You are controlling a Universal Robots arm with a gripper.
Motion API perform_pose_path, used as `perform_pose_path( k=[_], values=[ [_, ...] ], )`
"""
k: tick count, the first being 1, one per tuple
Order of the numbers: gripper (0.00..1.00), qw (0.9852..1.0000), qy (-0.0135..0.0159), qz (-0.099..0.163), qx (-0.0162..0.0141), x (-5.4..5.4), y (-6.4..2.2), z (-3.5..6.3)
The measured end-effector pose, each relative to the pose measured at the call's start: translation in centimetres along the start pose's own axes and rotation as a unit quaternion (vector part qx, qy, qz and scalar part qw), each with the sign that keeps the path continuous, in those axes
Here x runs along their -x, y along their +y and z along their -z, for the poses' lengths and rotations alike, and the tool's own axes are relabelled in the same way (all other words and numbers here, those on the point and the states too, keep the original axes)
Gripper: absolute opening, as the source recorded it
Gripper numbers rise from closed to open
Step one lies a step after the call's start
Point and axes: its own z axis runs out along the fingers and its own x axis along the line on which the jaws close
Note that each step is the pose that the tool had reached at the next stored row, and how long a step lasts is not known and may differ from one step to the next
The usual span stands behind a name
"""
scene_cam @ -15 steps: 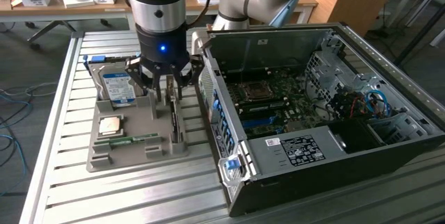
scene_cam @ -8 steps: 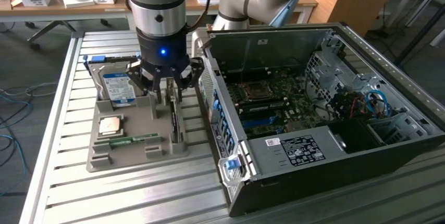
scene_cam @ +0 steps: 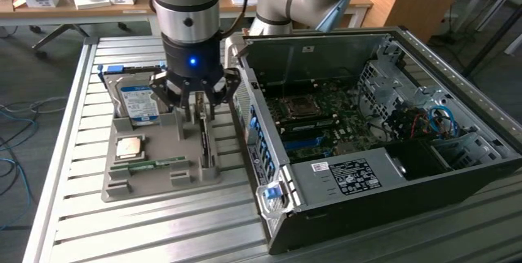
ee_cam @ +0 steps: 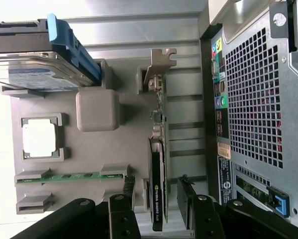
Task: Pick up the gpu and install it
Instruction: 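Pick up the gpu and move the gpu toward the slot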
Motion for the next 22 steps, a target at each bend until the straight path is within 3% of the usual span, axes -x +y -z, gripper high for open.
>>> perform_pose_path(
  k=[22],
  values=[
    [0.47, 1.0, -0.0002, -0.004, -0.0001, 0.38, 0.0, -0.04]
  ],
)
